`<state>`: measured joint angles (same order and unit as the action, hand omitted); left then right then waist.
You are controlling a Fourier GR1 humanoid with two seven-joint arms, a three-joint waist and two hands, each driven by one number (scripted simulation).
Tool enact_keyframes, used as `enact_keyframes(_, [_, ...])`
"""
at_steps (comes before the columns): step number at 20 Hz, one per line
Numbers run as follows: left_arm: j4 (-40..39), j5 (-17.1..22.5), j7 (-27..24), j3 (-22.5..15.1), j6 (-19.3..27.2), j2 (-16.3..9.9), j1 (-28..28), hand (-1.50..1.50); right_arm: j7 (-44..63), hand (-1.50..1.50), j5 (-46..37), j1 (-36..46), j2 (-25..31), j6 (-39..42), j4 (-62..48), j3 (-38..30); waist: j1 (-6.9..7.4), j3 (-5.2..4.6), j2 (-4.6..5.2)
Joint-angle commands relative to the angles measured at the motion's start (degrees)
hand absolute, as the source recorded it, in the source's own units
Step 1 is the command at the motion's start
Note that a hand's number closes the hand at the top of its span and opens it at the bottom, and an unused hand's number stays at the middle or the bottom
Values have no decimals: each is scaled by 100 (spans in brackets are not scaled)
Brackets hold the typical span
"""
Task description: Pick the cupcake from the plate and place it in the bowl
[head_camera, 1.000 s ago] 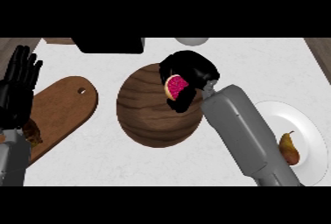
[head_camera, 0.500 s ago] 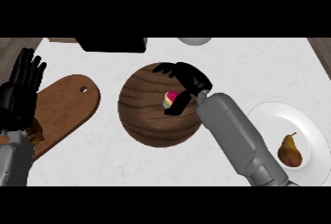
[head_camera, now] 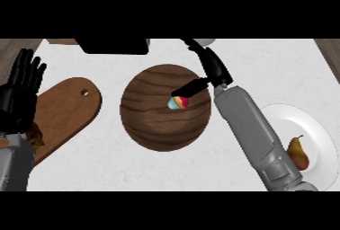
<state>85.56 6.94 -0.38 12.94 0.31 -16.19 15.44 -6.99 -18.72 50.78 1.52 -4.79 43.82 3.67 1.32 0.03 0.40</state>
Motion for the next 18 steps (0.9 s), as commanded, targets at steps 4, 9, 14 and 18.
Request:
enact_keyframes(4, [-166,-62,-130,36,21,-8,56,0,-527,-150,774,274,950,331,-654,-1197,-52,0,20])
enact_keyframes(9, [188,1,193,-25,21,3,53,0,-1183,-150,1023,531,1595,916,-1588,-1641,29,3,26])
enact_keyframes(14, [431,3,183,-104,22,95,-67,0,-2073,-150,1203,297,2308,1688,-2275,-1956,101,10,50])
enact_keyframes(18, [-58,-32,94,49,-58,-149,291,0,-2414,-150,1191,379,2750,2132,-2751,-2063,105,11,82])
